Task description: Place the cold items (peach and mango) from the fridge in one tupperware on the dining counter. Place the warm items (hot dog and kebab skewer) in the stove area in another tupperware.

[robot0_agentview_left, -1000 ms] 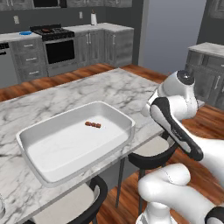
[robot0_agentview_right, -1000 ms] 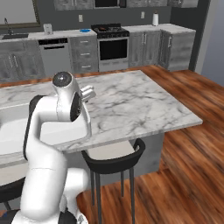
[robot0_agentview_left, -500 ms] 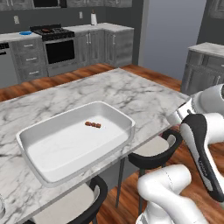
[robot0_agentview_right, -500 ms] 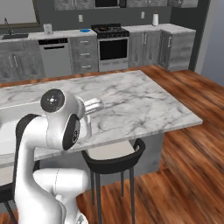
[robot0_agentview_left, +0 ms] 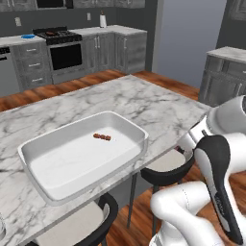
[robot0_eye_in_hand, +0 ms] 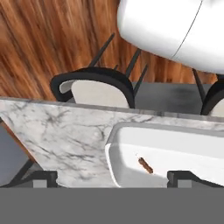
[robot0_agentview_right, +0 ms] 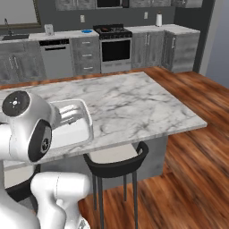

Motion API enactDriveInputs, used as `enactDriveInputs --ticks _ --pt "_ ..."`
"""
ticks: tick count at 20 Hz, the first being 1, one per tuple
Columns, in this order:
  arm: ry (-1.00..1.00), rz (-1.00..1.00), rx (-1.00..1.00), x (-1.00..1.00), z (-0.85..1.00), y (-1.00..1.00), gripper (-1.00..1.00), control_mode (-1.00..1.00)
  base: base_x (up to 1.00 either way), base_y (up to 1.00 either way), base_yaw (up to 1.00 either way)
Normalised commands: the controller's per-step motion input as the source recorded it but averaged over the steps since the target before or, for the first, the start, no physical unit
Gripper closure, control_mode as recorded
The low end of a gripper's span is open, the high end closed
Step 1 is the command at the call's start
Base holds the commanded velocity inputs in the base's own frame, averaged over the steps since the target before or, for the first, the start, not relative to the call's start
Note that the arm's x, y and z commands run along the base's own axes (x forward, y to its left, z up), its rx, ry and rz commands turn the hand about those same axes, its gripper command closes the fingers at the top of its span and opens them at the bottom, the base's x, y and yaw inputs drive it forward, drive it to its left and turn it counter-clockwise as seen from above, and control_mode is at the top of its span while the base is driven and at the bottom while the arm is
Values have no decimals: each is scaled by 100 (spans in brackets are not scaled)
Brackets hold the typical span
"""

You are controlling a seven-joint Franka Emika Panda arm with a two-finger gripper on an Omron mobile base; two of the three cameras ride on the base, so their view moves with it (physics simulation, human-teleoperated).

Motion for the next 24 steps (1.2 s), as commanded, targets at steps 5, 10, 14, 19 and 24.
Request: enactDriveInputs --ticks 5,10,14,19,24 --pt "17 0 -19 -3 -89 23 -100 -100 0 0 0" --pt "0 0 11 -20 -30 -75 -100 -100 0 0 0" --pt "0 0 11 -24 -15 -61 -100 100 -8 -22 0" --pt "0 0 0 0 0 0 -100 100 -12 -98 -16" --pt "0 0 0 0 0 0 -100 100 11 -100 -28"
